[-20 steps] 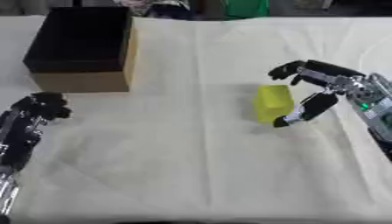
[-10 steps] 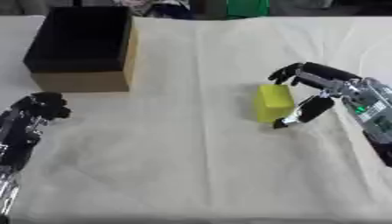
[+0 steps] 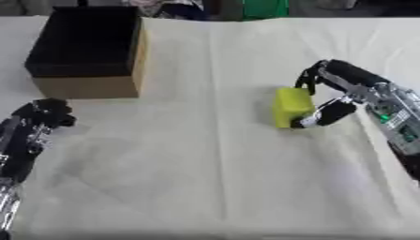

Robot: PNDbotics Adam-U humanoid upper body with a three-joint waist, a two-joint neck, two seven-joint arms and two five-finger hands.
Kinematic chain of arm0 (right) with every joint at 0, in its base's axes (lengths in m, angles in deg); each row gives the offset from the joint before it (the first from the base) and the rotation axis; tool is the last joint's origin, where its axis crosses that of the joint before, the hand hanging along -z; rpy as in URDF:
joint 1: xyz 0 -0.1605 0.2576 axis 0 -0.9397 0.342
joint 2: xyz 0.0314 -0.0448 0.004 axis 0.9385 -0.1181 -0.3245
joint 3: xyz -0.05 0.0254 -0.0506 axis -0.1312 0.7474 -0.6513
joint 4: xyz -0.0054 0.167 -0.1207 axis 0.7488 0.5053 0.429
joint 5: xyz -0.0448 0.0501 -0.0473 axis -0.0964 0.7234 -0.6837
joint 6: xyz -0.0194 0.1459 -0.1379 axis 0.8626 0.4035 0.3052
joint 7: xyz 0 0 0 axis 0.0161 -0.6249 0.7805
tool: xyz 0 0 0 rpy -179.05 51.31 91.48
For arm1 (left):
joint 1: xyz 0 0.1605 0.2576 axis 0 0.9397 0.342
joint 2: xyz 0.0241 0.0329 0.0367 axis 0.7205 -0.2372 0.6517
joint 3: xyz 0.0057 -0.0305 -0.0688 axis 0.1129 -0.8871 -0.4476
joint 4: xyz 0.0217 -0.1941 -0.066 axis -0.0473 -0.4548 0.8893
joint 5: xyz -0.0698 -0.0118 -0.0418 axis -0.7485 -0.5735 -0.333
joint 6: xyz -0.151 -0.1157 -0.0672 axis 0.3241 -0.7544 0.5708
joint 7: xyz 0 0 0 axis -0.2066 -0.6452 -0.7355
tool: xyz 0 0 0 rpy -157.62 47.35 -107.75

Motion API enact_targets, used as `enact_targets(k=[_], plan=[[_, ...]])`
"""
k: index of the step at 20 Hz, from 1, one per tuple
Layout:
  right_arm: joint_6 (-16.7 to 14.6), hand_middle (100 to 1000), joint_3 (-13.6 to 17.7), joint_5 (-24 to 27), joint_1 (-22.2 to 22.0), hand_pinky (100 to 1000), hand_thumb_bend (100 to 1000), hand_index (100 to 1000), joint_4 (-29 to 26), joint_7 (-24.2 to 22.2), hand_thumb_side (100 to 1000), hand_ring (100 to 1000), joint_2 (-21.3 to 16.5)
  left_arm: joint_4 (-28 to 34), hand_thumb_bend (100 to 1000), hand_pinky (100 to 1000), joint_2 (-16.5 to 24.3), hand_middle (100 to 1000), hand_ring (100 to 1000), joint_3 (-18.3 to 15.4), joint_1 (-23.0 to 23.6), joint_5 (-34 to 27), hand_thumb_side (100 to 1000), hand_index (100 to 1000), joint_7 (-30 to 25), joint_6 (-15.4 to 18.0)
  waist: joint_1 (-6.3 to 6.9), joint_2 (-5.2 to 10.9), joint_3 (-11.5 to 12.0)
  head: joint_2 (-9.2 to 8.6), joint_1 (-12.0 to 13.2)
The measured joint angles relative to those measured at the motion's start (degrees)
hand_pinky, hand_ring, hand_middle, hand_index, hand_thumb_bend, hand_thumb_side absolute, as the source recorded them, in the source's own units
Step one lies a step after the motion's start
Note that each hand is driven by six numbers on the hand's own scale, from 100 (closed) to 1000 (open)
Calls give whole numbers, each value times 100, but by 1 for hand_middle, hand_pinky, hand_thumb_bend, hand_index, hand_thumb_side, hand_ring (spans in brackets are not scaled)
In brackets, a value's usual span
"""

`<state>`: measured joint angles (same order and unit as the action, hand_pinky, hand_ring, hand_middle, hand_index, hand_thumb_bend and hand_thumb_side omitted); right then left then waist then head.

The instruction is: Pick up objects on the table and place them in the box.

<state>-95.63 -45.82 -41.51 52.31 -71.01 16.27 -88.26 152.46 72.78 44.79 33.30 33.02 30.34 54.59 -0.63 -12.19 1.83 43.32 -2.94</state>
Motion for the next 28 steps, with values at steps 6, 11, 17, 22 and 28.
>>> enact_targets(k=[6,11,17,22,28], plan=[[-47,300,-4,-143,3,681,606,501,35,200,307,677,39,0,486,669,0,592,612,0,0,0,572,706,0,0,-2,0,0,0,-1],[-81,283,-14,-156,19,676,578,482,30,239,288,663,46,0,485,669,0,592,612,0,0,0,573,707,0,0,-9,-1,-1,0,-1],[-88,281,-48,-73,205,675,563,481,-216,238,265,659,40,0,483,669,0,592,612,0,0,0,573,706,-1,-1,-26,0,-7,0,3],[-61,283,-102,78,641,676,551,483,-483,176,243,658,23,-1,481,669,0,592,612,1,10,0,575,706,-4,-2,-57,33,10,0,7],[-33,290,-220,111,1382,682,545,489,-570,23,228,663,118,-4,480,669,0,591,611,37,26,0,575,705,-40,7,-73,75,104,0,-1]])
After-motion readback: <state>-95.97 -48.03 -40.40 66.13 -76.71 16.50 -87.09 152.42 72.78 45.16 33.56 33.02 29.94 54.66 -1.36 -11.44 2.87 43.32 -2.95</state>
